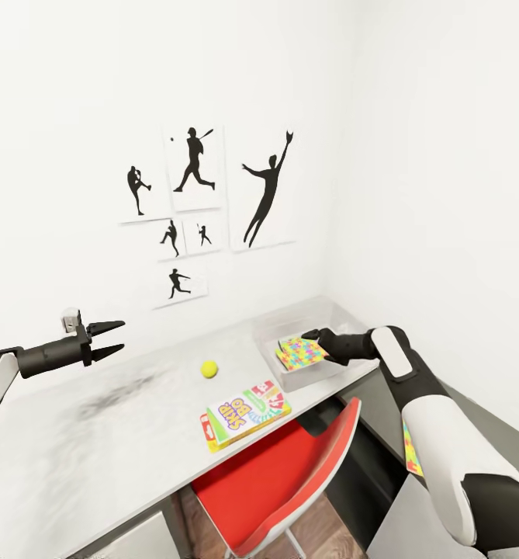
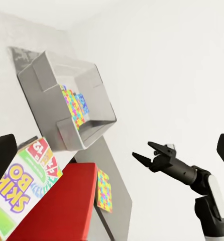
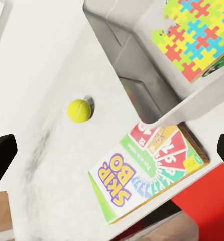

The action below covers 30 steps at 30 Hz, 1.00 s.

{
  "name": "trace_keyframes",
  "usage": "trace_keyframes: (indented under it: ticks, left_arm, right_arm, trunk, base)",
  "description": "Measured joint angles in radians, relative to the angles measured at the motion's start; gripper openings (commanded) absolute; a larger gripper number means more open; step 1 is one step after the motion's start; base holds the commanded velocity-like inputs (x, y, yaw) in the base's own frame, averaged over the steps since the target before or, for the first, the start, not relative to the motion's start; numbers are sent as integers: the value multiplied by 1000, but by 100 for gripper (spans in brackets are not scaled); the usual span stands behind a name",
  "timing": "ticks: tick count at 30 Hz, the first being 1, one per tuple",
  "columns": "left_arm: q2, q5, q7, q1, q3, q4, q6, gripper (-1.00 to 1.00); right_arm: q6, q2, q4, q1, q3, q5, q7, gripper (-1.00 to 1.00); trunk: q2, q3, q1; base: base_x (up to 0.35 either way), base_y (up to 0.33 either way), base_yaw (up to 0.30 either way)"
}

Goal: Put all the toys in the child's room - the three board games (two on the bed and one on the table), the two jigsaw puzzles on the table, and the tennis ball on the table - inside the toy box on the table in the child's room.

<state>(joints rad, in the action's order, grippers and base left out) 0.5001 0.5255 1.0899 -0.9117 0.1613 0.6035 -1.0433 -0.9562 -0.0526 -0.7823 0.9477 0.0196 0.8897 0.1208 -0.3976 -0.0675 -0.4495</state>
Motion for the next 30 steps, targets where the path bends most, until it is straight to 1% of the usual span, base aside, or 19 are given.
trace_keyframes:
  ticks: [3,6,7,10,11,13,14,17,21,24,30]
  left_arm:
    - [0,0,0,0,0,0,0,100]
    - [0,0,0,0,0,0,0,100]
    - [0,0,0,0,0,0,0,100]
    - [0,0,0,0,0,0,0,100]
    - [0,0,0,0,0,0,0,100]
    - [0,0,0,0,0,0,0,100]
    - [0,0,0,0,0,0,0,100]
    - [0,0,0,0,0,0,0,100]
    - [0,0,0,0,0,0,0,100]
    - [0,0,0,0,0,0,0,100]
    - [0,0,0,0,0,0,0,100]
  right_arm:
    - [-31,1,-1,9,-1,0,1,100]
    - [-58,9,-2,16,-2,-1,10,100]
    - [-66,16,-2,21,-2,0,23,100]
    - [-77,42,-2,34,-2,2,85,100]
    - [-80,55,-2,38,-3,3,115,100]
    - [-83,70,-1,44,-4,4,146,100]
    - [-86,83,1,50,-9,5,175,100]
    - [-89,100,5,58,-25,4,222,100]
    - [-90,107,8,62,-50,4,251,100]
    - [-90,109,10,63,-63,4,258,100]
    - [-90,110,13,64,-103,4,265,100]
  trunk:
    - [0,0,0]
    - [0,0,0]
    - [0,0,0]
    - [0,0,0]
    - [0,0,0]
    - [0,0,0]
    - [0,0,0]
    - [0,0,0]
    - [0,3,0]
    - [0,5,0]
    - [0,7,0]
  base:
    - [-101,56,0]
    - [-52,27,0]
    - [-23,12,0]
    - [-11,6,0]
    - [-6,3,0]
    - [-4,2,0]
    - [-2,1,-5]
    - [-1,1,-35]
    - [-1,0,-100]
    - [0,0,-91]
    - [0,0,-33]
